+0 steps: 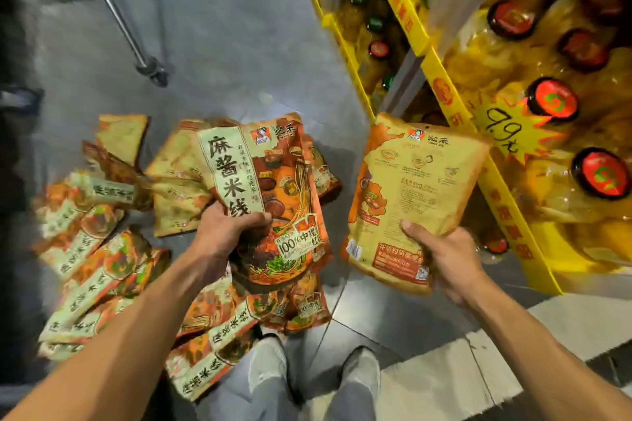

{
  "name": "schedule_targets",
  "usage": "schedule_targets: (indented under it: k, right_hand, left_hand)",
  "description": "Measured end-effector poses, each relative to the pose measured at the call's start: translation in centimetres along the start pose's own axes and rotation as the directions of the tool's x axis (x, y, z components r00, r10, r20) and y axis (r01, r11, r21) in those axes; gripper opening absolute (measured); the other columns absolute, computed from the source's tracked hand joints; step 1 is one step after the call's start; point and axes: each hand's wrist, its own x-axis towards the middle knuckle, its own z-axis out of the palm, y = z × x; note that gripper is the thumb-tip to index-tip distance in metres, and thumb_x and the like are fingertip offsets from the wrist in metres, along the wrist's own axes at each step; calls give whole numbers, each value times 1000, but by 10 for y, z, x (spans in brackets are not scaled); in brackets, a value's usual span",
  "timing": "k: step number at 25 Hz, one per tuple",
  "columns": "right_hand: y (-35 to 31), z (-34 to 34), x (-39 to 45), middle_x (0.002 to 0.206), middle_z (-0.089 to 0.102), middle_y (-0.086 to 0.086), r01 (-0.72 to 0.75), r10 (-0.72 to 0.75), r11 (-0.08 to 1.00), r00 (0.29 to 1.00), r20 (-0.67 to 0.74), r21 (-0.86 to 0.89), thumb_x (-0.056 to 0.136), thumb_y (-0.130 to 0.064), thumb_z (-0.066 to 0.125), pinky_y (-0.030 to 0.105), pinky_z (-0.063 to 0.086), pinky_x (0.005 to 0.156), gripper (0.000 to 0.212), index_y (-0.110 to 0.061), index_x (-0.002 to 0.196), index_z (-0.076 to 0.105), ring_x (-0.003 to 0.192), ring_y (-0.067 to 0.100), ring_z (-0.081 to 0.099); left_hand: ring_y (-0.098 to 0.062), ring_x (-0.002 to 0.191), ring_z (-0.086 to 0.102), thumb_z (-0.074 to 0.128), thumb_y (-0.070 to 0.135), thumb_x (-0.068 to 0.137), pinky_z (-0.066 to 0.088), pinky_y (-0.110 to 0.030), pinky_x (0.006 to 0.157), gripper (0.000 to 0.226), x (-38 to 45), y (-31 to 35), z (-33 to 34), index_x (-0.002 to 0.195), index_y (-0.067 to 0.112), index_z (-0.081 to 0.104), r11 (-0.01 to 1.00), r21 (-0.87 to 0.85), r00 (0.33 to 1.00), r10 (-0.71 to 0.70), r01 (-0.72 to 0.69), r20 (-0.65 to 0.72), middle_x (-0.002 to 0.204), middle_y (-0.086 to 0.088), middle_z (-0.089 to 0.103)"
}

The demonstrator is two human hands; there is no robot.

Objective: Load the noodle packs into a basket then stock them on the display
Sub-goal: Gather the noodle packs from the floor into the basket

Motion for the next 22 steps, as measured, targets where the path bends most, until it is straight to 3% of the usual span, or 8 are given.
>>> schedule_targets:
  k: [3, 7, 10, 12, 15, 18, 21, 22]
  right_hand:
    - [-72, 67, -27, 108, 78, 6, 44, -36, 997, 990, 137, -60, 36, -44, 100, 39, 61, 84, 81, -15, 108, 75, 97, 25, 76]
    - [-164, 151, -84, 109, 78, 7, 71, -47, 995, 956, 289, -72, 51, -27, 92, 48, 58, 93, 52, -16, 100, 79, 102, 29, 74]
    - [-211, 203, -127, 110, 77, 10, 62, -19, 994, 915, 402, -92, 46, -33, 98, 52, 56, 95, 57, -17, 98, 81, 103, 33, 74]
    - [-239, 239, -163, 110, 77, 11, 60, 3, 992, 867, 498, -111, 61, -22, 92, 54, 55, 95, 49, -13, 107, 76, 103, 35, 74]
    - [-276, 290, -224, 107, 78, 13, 57, 62, 986, 744, 665, -155, 71, -9, 80, 49, 62, 83, 46, -7, 116, 71, 98, 34, 75]
    - [-292, 325, -277, 107, 77, 15, 80, 140, 968, 614, 777, -238, 58, -20, 89, 55, 59, 87, 59, -6, 113, 72, 94, 34, 75]
    - [-291, 354, -335, 103, 78, 13, 165, 227, 928, 460, 858, -334, 35, -36, 100, 45, 61, 83, 80, -6, 104, 76, 90, 31, 76]
    - [-287, 362, -352, 103, 78, 12, 188, 242, 922, 403, 883, -339, 39, -33, 99, 41, 63, 78, 74, -5, 103, 76, 89, 30, 77]
  left_hand:
    - [-25, 70, 73, 87, 5, 72, 59, -37, 58, 38, -54, 61, -61, 105, -1, 69, 998, -50, 998, 27, -30, -54, 90, -15, 77]
    - [-22, 75, 76, 90, 8, 67, 58, -32, 63, 42, -149, 137, -138, 104, 4, 71, 981, -150, 973, 92, -125, -212, 88, -9, 79]
    - [-22, 77, 76, 87, 7, 70, 58, -32, 68, 34, -227, 170, -182, 101, 11, 71, 956, -237, 944, 93, -174, -317, 94, -10, 79]
    - [-25, 81, 76, 85, 8, 72, 57, -37, 75, 36, -290, 183, -211, 104, 11, 71, 938, -276, 907, 83, -211, -412, 99, -12, 78]
    - [-29, 86, 76, 89, 13, 68, 58, -42, 80, 45, -395, 184, -241, 109, 10, 71, 908, -324, 818, 36, -267, -574, 100, -11, 78]
    - [-30, 73, 73, 93, 16, 59, 58, -37, 66, 59, -491, 167, -245, 112, 4, 69, 854, -396, 725, -32, -338, -688, 100, -18, 76]
    - [-39, 91, 74, 93, 15, 58, 59, -49, 81, 61, -587, 133, -233, 113, 4, 70, 789, -455, 602, -138, -412, -786, 103, -17, 77]
    - [-39, 95, 74, 93, 14, 58, 58, -51, 86, 58, -612, 120, -229, 111, 6, 70, 773, -464, 570, -165, -432, -805, 104, -16, 77]
